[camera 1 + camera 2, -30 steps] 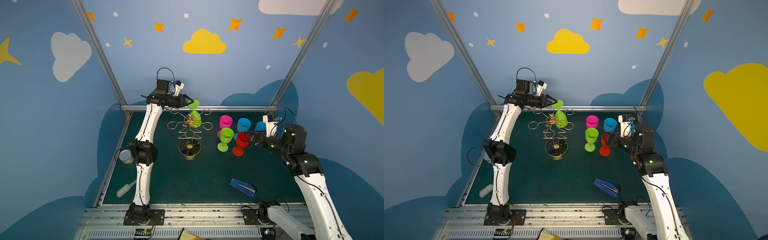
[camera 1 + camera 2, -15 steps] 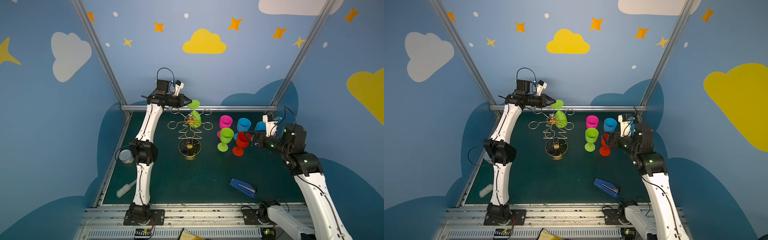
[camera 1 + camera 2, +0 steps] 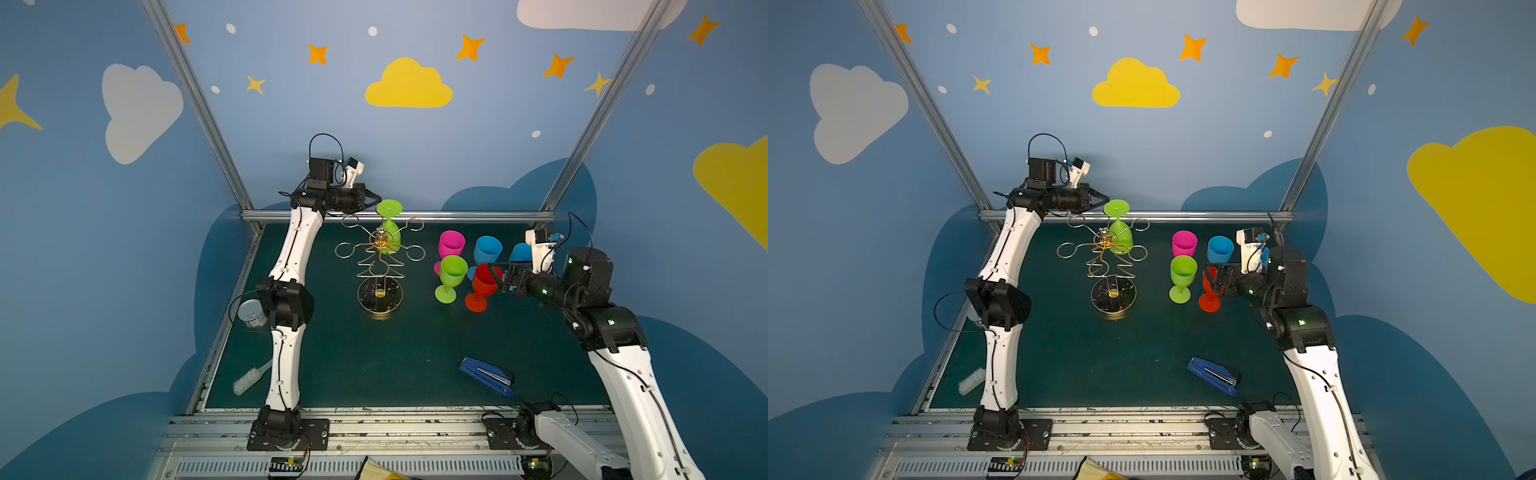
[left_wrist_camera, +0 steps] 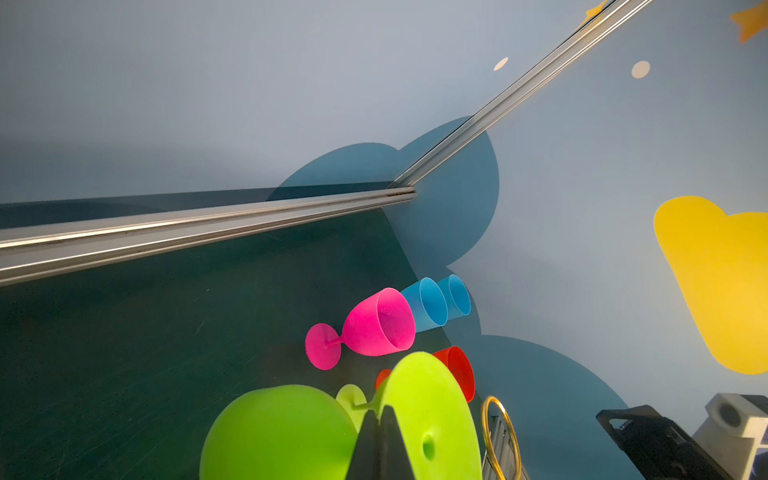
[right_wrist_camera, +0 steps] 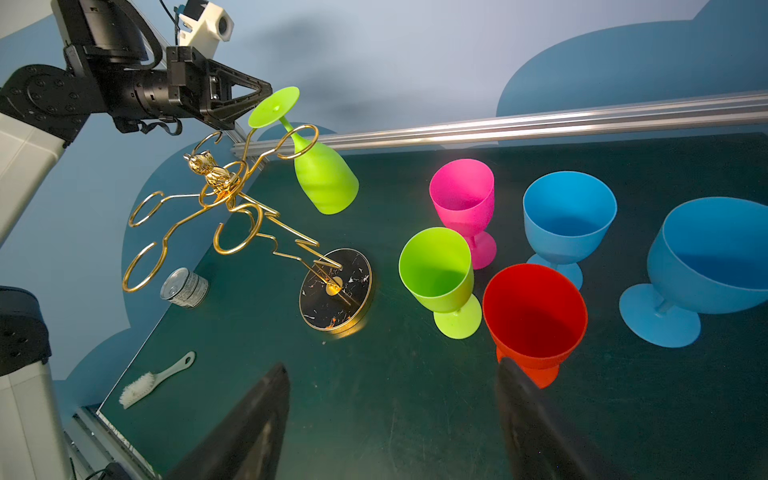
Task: Take the wine glass off the wine glass rack
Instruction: 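Withdraw the left gripper while the right gripper swings toward the rack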
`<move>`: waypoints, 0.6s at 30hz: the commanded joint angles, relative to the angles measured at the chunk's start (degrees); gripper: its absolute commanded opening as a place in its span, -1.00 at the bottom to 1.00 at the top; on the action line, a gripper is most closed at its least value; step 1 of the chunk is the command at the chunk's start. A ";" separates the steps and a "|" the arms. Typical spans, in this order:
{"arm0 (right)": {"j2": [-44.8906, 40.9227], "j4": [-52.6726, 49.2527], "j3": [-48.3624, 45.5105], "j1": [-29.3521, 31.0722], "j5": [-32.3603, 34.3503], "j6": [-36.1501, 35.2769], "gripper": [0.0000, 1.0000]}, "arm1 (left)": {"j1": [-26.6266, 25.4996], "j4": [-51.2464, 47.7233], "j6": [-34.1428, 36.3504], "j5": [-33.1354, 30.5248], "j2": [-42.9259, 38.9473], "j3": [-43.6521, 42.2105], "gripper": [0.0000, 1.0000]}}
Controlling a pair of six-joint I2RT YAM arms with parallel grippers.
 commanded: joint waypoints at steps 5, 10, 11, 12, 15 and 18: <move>2.71 1.38 3.93 -0.03 -0.99 -0.66 0.54 | 0.60 2.56 -2.72 2.95 -1.52 0.77 -0.94; 5.17 3.40 4.97 0.05 -2.31 -0.21 0.54 | 1.12 3.71 -4.39 4.05 -2.50 0.75 -0.94; 5.96 3.83 5.63 0.06 -2.60 -0.21 0.54 | 1.09 3.76 -4.49 3.97 -2.74 0.73 -0.94; 7.28 3.79 6.84 0.09 -3.21 -0.21 0.54 | 1.13 3.85 -4.65 3.95 -3.05 0.70 -0.94; 11.30 5.70 9.31 0.15 -5.96 0.93 0.54 | 1.21 3.94 -4.67 4.03 -3.71 0.31 -0.94; 15.61 9.40 11.51 0.16 -9.15 3.19 0.54 | 1.30 3.90 -4.64 4.05 -4.45 0.10 -0.91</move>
